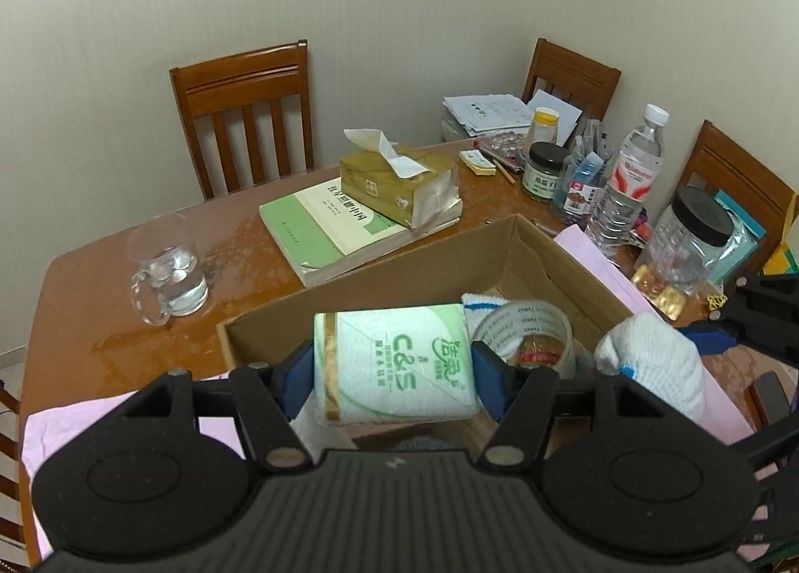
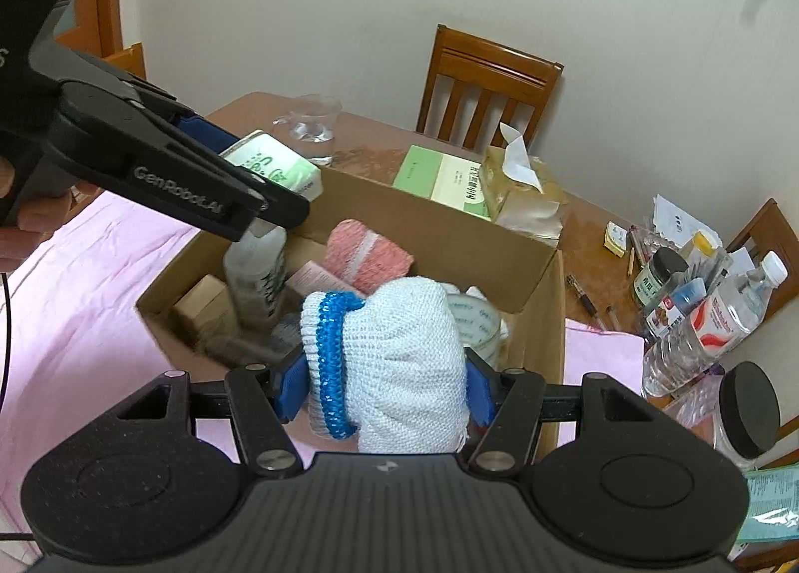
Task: Organize objects
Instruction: 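Carry the tissue pack and glove over the cardboard box with both tools, then open left tool to drop the tissue pack while right tool releases the glove into the box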
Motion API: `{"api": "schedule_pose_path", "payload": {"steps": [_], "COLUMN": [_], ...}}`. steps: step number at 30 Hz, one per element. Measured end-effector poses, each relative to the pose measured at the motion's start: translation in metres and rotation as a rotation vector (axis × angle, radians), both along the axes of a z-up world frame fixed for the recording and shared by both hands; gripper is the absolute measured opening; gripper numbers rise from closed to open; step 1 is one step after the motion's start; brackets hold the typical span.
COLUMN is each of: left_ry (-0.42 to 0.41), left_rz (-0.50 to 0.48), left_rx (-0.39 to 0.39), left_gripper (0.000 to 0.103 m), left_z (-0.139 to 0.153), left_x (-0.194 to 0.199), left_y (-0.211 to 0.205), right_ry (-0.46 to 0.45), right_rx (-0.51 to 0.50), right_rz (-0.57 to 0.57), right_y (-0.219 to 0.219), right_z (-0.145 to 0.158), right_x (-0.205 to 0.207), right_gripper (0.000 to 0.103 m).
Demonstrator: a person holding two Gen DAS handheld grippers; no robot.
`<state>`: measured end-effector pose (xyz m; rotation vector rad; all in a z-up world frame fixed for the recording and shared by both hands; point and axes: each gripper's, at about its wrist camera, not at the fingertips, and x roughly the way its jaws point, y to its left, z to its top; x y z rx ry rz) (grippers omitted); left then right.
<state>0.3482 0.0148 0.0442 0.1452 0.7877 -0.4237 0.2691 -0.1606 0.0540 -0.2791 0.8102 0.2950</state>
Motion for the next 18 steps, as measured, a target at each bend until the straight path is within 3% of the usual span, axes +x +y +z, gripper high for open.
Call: {"api": "schedule_pose_path", "payload": {"steps": [7, 8, 9, 10, 11, 12, 14, 18], "left_ry": [0.037, 0.040, 0.048, 0.060, 0.057, 0.046, 0.043, 0.024], "left_rz": [0.029, 0.030, 0.030, 0.030, 0.039, 0.049, 0.052, 0.073], "left_rx": [-0.002, -0.001, 0.000, 0.001, 0.001, 0.001, 0.013, 0.019], "left_gripper": [0.065, 0.067, 0.083, 0.089, 0.097, 0.097, 0.097, 0.098], "left_z": [-0.016, -0.018, -0.020, -0.023, -0.024, -0.024, -0.023, -0.015], "left_x": [0.025, 0.027, 0.029, 0.030, 0.030, 0.029, 0.029, 0.025], "left_y": [-0.002, -0.002, -0.003, -0.003, -0.002, -0.001, 0.000, 0.003], "right_ry": [0.031, 0.036, 0.042, 0.050, 0.057, 0.066, 0.071, 0.052], "right_rx": [0.022, 0.024, 0.026, 0.030, 0.036, 0.046, 0.060, 0.045], "right_rz": [-0.002, 0.000, 0.003, 0.005, 0.003, 0.002, 0.001, -0.008], "right_y": [-0.001, -0.001, 0.000, 0.001, 0.002, 0.001, 0.002, 0.003], "right_z": [-0.012, -0.013, -0.015, -0.017, -0.018, -0.019, -0.020, -0.016], "right_x": [0.024, 0.027, 0.029, 0.031, 0.032, 0.033, 0.032, 0.031], "right_gripper": [0.066, 0.066, 0.066, 0.066, 0.068, 0.072, 0.088, 0.098]}}
